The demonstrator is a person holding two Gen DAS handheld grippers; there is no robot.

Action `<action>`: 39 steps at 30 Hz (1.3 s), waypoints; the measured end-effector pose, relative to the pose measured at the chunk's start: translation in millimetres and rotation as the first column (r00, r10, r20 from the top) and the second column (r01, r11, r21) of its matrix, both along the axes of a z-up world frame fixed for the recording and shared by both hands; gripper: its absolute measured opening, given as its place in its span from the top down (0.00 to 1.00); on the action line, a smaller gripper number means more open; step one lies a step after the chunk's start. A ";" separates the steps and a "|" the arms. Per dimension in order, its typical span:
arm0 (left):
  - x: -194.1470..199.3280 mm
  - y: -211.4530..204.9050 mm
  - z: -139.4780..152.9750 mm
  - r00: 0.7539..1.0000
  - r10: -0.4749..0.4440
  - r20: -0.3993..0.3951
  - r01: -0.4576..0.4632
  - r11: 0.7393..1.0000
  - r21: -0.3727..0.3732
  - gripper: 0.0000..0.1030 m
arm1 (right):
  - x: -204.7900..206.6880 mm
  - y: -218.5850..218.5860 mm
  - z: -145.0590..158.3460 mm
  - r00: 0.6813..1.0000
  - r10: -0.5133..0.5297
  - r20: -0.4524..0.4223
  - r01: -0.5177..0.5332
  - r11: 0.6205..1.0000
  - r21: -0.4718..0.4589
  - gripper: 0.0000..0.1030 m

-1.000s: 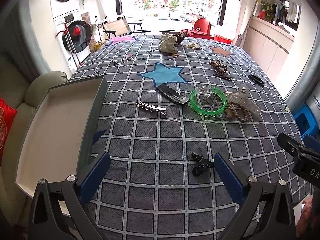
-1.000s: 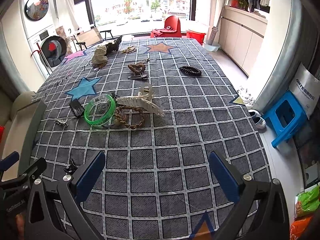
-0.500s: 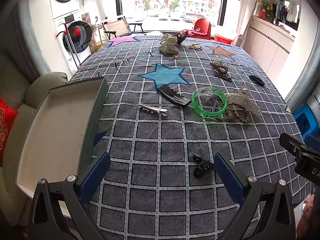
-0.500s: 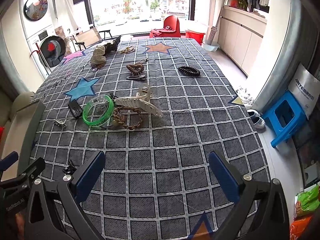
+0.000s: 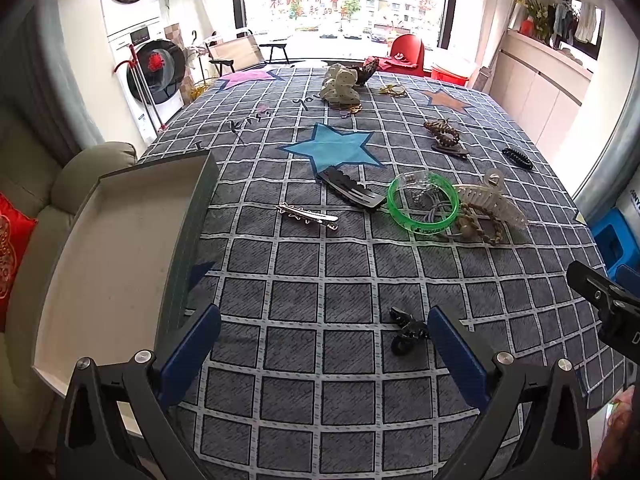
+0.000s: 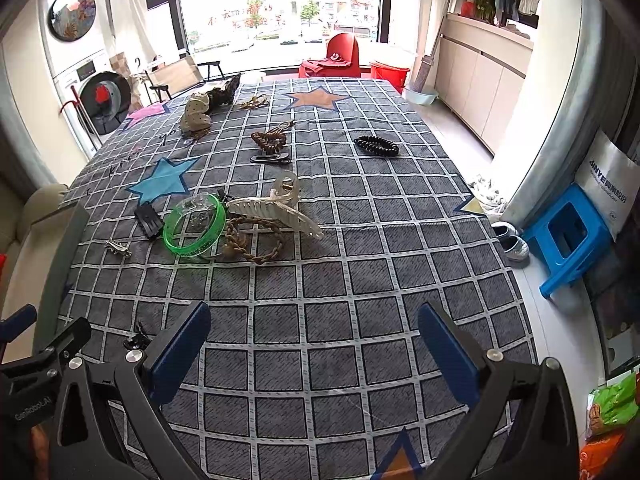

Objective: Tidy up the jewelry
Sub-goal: 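Move both tools toward the silver hair clip on the bed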

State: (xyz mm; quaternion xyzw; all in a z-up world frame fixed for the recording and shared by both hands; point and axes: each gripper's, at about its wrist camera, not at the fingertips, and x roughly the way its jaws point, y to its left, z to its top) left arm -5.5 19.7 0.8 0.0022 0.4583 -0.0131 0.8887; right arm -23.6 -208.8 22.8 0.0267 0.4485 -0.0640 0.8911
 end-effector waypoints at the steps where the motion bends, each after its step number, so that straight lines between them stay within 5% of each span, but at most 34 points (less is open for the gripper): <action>1: -0.2 -0.2 0.0 1.000 0.001 0.000 -0.001 1.000 0.001 0.00 | 0.2 -0.3 0.1 1.000 0.000 0.000 0.000 1.000 0.001 0.00; 39: 8.5 3.1 -10.0 1.000 0.011 -0.028 -0.010 1.000 0.027 0.00 | 5.0 -0.5 -7.5 1.000 0.015 -0.015 -0.015 1.000 0.003 0.00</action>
